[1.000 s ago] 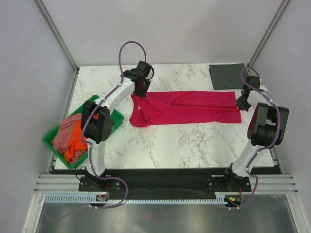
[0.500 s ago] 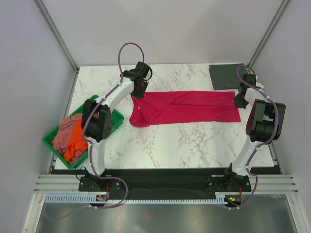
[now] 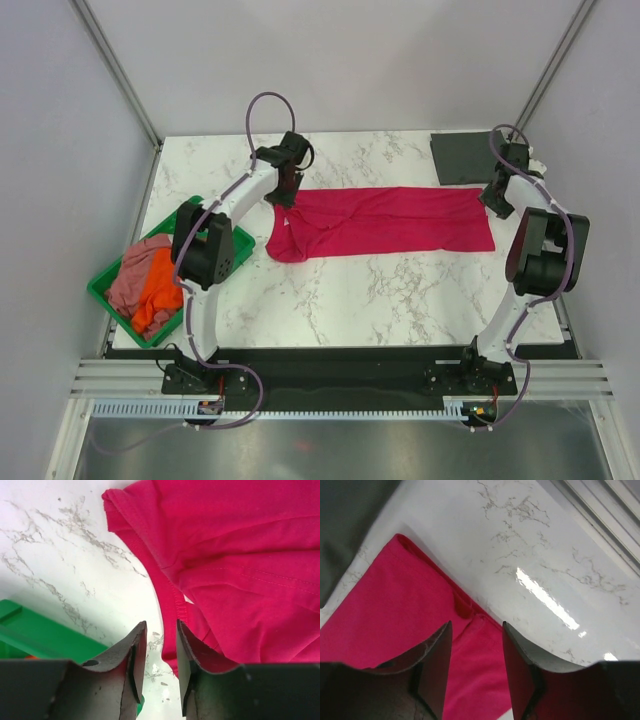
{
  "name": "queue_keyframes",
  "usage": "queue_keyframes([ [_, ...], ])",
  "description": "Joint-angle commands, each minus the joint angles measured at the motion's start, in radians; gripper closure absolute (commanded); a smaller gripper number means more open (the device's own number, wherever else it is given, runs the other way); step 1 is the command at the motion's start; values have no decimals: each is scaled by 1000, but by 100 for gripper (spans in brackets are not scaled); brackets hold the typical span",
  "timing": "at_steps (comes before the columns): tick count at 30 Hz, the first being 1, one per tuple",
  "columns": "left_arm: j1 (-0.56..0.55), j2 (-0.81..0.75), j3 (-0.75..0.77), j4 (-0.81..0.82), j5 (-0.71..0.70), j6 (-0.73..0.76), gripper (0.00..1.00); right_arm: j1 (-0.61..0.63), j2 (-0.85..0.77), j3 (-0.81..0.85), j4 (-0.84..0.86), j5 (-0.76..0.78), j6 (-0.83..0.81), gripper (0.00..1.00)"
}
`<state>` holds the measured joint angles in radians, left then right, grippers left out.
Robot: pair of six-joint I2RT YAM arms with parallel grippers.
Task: Fold and stack the t-shirts
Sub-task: Fold the tshirt
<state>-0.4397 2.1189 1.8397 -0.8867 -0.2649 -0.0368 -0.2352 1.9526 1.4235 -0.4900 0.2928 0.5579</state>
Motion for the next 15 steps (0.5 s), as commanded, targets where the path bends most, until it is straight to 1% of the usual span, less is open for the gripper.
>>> queue_keyframes([
  [1, 7, -89, 52, -17, -45, -95, 62, 5, -132, -24, -30, 28, 5, 47],
  [2, 4, -108, 52, -18, -8, -115, 60, 5, -144, -41, -35, 22, 2, 47],
  [3, 2, -147, 47, -15, 89, -147, 58, 4, -164, -76, -38, 0, -3, 48],
  [4, 1, -164, 30, -17, 133, -165, 57, 5, -173, -93, -36, -6, -4, 53],
  [5, -2, -181, 20, -14, 182, -181, 56, 5, -182, -110, -38, -14, -4, 55],
  [6, -13, -213, 7, -15, 285, -189, 56, 5, -195, -138, -36, -23, -4, 55],
  [8, -33, -235, -33, -8, 355, -213, 56, 5, -201, -161, -33, -63, 2, 58],
  [9, -71, -241, -46, -6, 390, -216, 56, 4, -205, -178, -32, -73, 4, 58],
  [11, -120, -255, -83, 5, 415, -210, 56, 4, -208, -201, -15, -107, 8, 59],
  [12, -169, -257, -94, 11, 411, -216, 56, 4, -204, -219, 4, -122, 11, 60],
  [14, -226, -254, -141, 29, 400, -228, 56, 4, -183, -222, 8, -138, 16, 60],
  [15, -241, -249, -142, 37, 392, -233, 56, 4, -176, -224, 11, -133, 17, 60],
])
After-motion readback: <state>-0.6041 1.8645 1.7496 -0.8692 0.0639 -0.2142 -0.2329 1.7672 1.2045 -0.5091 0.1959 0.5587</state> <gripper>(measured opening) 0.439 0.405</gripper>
